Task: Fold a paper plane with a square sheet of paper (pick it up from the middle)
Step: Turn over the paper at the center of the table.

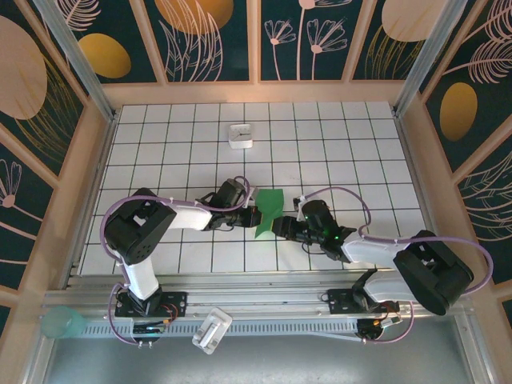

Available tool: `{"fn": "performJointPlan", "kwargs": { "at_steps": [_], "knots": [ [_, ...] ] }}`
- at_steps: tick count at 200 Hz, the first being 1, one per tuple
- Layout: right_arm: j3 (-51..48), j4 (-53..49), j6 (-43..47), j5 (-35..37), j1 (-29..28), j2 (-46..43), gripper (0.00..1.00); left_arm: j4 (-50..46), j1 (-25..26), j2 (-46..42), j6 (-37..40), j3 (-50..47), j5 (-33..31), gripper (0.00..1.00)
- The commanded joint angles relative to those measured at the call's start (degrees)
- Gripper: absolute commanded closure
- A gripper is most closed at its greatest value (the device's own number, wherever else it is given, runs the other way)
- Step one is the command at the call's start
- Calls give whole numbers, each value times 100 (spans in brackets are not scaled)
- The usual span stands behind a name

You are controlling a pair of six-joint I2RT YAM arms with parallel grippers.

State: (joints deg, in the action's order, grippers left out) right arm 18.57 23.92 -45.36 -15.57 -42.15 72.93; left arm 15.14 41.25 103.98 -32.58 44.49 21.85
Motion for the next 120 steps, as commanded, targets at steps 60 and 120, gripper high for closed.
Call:
{"fn": "performJointPlan", "kwargs": {
  "at_steps": [60,120],
  "knots": [
    [-142,442,-205,-5,102,-153,58,-661,101,403,74,-120,-297,98],
    [-108,675,-285,72,179,-26,57,-680,96,403,85,-107,-281,98]
  ]
}}
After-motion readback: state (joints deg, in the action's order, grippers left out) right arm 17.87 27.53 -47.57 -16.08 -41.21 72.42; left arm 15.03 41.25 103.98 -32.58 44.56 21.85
